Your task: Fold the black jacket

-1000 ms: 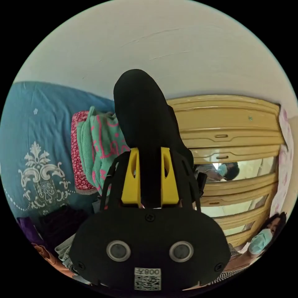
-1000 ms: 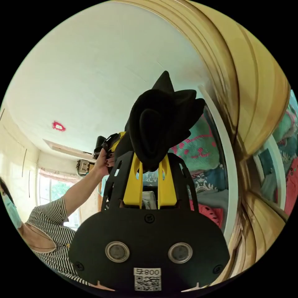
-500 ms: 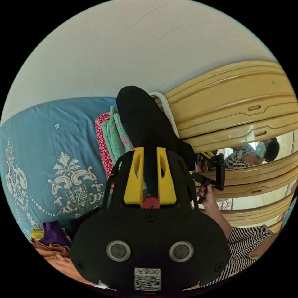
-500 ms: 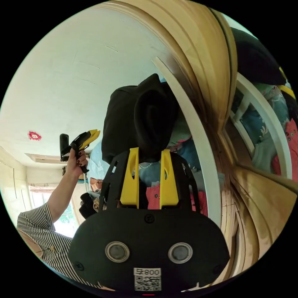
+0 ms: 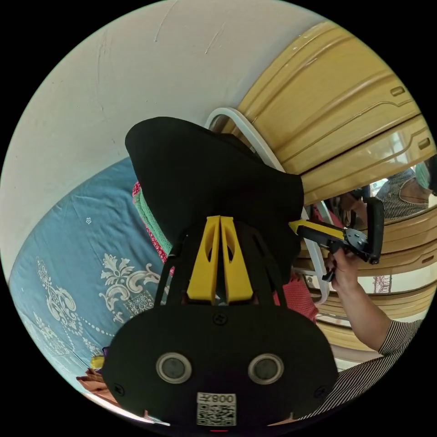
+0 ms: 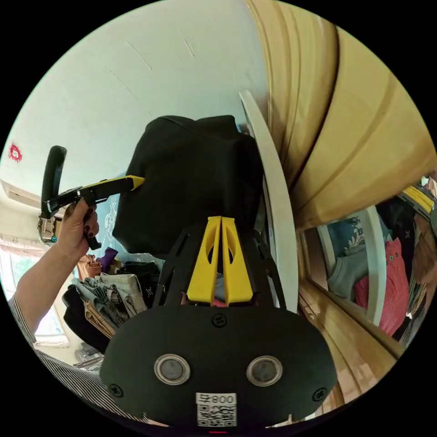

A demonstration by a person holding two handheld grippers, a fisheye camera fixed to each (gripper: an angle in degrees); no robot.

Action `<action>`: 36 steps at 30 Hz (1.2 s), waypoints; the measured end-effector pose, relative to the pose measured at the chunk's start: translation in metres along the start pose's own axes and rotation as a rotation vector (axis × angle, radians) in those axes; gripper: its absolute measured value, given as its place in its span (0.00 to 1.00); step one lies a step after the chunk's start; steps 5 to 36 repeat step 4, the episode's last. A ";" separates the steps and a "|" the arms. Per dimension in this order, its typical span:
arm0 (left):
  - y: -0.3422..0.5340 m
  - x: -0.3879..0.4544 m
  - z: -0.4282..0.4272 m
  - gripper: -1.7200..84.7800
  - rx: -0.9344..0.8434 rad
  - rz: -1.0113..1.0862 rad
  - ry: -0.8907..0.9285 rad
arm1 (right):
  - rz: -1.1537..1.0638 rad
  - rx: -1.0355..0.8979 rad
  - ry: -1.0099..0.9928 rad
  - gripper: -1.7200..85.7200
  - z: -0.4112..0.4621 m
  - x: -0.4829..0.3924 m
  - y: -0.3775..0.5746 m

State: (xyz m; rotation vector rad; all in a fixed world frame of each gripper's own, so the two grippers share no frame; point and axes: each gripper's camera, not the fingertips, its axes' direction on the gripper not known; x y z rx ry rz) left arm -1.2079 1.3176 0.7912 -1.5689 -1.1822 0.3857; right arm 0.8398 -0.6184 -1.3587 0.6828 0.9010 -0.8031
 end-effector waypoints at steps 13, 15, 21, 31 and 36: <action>0.001 -0.011 0.006 0.02 0.000 -0.010 0.071 | -0.041 -0.014 0.051 0.02 0.002 -0.014 0.000; 0.001 -0.011 0.006 0.02 0.000 -0.010 0.071 | -0.041 -0.014 0.051 0.02 0.002 -0.014 0.000; 0.001 -0.011 0.006 0.02 0.000 -0.010 0.071 | -0.041 -0.014 0.051 0.02 0.002 -0.014 0.000; 0.001 -0.011 0.006 0.02 0.000 -0.010 0.071 | -0.041 -0.014 0.051 0.02 0.002 -0.014 0.000; 0.001 -0.011 0.006 0.02 0.000 -0.010 0.071 | -0.041 -0.014 0.051 0.02 0.002 -0.014 0.000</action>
